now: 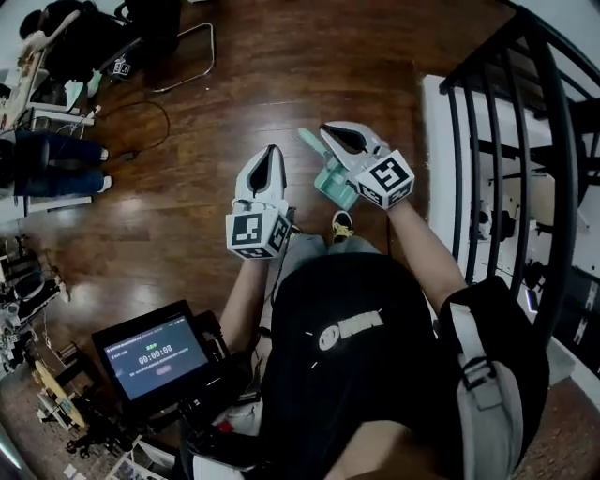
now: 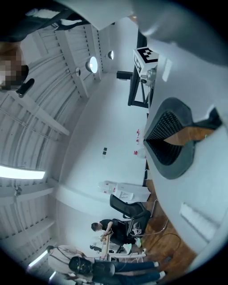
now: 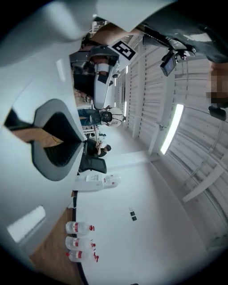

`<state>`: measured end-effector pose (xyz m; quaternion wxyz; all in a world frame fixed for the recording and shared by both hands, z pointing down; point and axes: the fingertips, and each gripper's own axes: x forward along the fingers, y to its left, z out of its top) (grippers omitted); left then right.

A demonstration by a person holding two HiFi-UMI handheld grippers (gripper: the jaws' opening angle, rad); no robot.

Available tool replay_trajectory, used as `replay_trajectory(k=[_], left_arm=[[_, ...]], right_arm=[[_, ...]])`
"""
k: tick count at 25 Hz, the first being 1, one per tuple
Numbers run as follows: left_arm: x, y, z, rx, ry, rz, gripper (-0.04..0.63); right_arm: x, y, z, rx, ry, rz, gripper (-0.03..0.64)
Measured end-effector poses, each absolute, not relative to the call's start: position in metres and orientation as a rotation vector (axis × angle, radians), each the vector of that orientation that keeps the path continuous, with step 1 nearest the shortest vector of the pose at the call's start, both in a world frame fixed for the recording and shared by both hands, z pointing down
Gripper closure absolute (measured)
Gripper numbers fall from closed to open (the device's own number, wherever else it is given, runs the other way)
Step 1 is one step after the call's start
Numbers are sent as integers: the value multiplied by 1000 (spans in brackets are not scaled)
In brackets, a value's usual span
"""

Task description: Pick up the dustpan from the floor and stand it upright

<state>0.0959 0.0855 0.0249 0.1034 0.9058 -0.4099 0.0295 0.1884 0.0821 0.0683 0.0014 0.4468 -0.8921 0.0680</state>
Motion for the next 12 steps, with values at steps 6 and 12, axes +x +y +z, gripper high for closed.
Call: replay_trajectory(k=[6,12], left_arm=[[107,68,21,2667,-1219,39,577],[128,91,14,2703,-1245,51,577]], right_arm=[[162,61,54,1395,-2826,149,614],[171,78,45,1397,-2846,124,614]])
